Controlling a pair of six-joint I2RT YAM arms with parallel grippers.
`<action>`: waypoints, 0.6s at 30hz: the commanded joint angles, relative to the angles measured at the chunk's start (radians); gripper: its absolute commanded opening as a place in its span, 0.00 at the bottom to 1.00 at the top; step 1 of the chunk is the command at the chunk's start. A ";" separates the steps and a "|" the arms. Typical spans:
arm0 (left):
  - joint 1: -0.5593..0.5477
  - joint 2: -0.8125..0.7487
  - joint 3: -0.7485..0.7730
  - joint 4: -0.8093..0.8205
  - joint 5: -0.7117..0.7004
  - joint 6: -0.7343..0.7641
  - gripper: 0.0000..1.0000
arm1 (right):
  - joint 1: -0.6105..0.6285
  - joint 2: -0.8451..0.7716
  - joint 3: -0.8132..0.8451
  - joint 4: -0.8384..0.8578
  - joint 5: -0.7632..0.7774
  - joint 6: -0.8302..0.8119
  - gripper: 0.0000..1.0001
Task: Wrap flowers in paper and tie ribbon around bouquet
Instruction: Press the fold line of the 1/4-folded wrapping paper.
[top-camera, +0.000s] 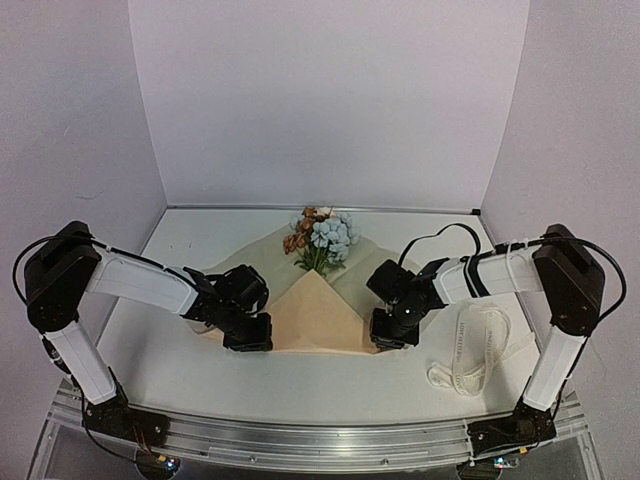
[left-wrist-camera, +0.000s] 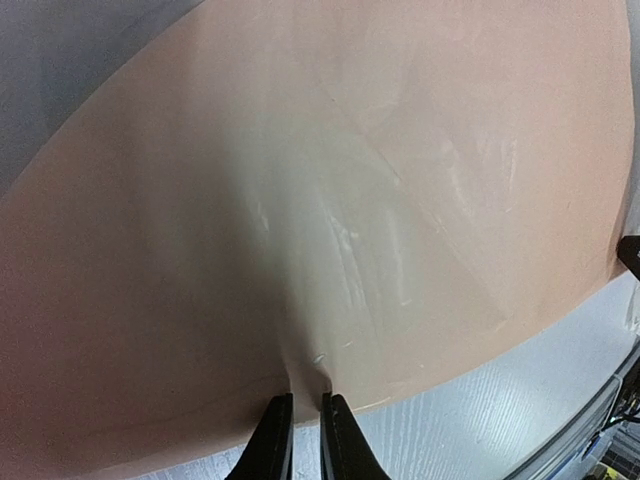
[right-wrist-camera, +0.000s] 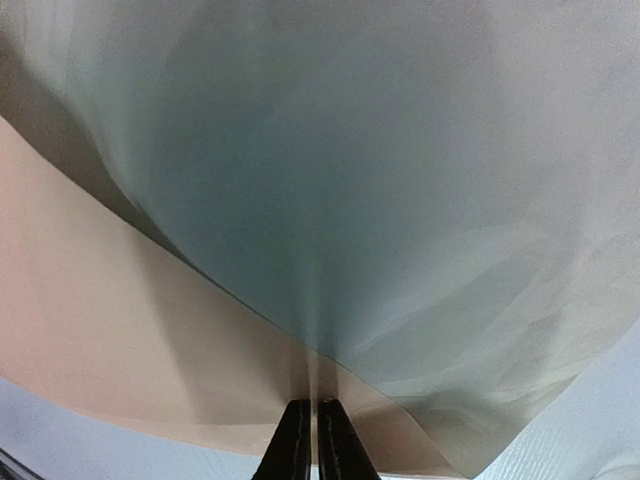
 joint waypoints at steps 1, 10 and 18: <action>0.018 -0.016 -0.042 -0.043 -0.047 -0.025 0.12 | -0.005 0.024 -0.047 -0.049 0.033 0.014 0.04; 0.086 -0.081 -0.096 -0.128 -0.122 -0.064 0.12 | -0.005 0.025 -0.059 -0.044 0.037 0.017 0.04; 0.136 -0.128 -0.153 -0.243 -0.184 -0.140 0.08 | -0.008 0.022 -0.078 -0.031 0.035 0.023 0.04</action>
